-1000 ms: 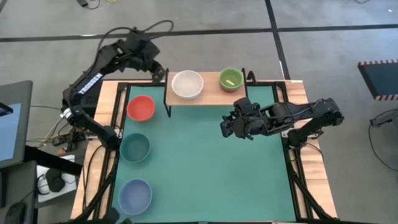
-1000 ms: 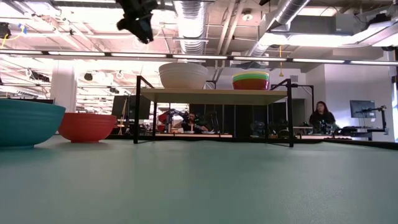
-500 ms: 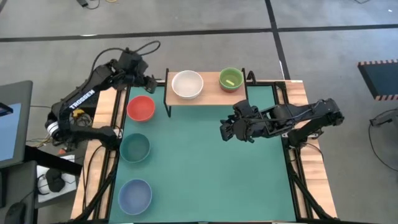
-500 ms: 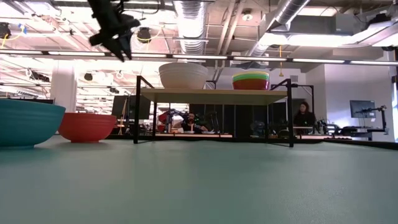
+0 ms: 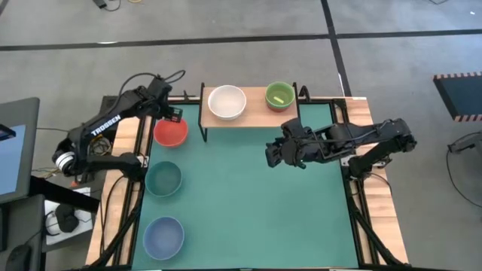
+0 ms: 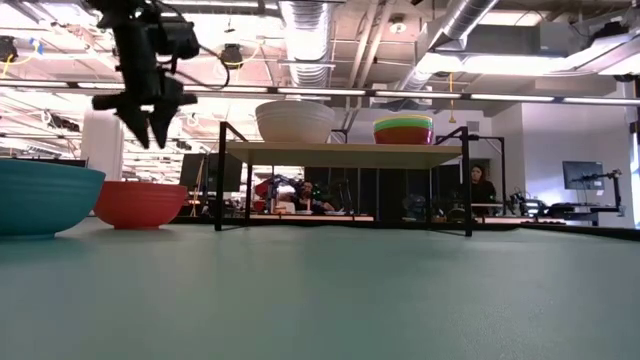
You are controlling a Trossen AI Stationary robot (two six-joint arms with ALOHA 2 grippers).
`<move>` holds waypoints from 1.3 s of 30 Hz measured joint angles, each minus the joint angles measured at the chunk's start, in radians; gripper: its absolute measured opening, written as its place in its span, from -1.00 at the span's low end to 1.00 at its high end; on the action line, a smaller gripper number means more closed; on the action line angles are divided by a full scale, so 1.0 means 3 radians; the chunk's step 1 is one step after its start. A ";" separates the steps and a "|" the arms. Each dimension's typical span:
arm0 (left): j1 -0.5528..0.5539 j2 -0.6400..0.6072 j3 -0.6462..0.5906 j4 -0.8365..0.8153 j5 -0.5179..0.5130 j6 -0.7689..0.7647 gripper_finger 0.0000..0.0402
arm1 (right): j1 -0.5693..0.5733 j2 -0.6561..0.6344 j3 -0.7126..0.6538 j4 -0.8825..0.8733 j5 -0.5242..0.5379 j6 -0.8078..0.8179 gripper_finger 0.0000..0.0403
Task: Place and stack bowls onto a shelf
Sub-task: Stack the large orange bowl on top of the large white bowl on the shelf
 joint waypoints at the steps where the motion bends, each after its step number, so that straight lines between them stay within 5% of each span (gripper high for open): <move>1: 0.0004 0.0000 -0.0051 0.0001 -0.0083 -0.0023 -0.27 | 0.0002 0.0000 0.0000 0.0006 -0.0018 0.0001 0.08; 11: -0.0002 0.0187 -0.0212 0.0283 -0.0523 -0.0196 -0.32 | 0.0048 0.0000 0.0000 0.0034 -0.0040 -0.0004 0.08; 28: 0.0234 0.1122 -0.0159 0.0530 -0.0402 0.0579 -0.37 | 0.0160 0.0000 0.0001 0.0018 -0.0040 -0.0018 0.08; 39: 0.0239 0.1244 -0.0159 0.0471 -0.0294 0.0888 -0.50 | 0.0103 0.0000 0.0001 -0.0054 -0.0034 -0.0029 0.08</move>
